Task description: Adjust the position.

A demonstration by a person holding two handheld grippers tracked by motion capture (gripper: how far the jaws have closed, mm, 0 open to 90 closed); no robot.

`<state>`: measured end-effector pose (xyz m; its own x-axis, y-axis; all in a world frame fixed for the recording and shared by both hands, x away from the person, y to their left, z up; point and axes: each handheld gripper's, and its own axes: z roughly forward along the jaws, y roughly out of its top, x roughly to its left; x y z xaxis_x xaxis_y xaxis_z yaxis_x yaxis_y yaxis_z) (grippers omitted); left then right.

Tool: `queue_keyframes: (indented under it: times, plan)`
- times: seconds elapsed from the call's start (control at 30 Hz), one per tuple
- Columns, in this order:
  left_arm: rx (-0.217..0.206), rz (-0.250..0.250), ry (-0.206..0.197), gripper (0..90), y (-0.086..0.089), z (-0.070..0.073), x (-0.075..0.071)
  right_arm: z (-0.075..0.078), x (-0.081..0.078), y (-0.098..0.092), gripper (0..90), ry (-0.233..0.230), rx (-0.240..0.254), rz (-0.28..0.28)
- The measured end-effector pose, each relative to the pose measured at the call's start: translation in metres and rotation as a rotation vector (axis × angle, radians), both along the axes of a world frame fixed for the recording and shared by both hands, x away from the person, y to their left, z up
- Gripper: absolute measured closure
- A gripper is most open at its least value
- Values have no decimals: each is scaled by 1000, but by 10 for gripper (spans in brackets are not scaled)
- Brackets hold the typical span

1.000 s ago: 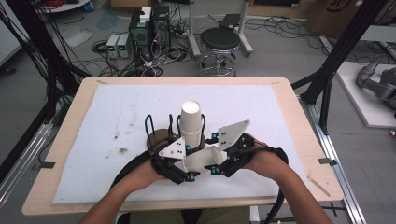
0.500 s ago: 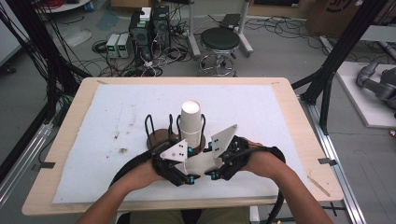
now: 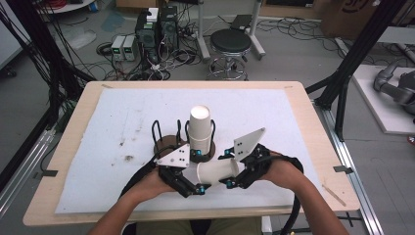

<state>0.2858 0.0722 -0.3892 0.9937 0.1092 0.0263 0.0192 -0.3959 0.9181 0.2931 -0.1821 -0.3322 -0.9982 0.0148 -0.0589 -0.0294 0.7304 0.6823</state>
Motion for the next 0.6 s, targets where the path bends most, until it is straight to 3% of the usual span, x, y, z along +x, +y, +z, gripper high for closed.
queue_keyframes:
  times: [0.33, 0.6]
  plan:
    - [-187, 50, 3, 149, 15, -5, 2, -5, 1, -17, 333, 14, 100, -61]
    - [-236, 47, 16, 149, 19, -13, 0, -16, -3, -31, 333, 37, 198, -110]
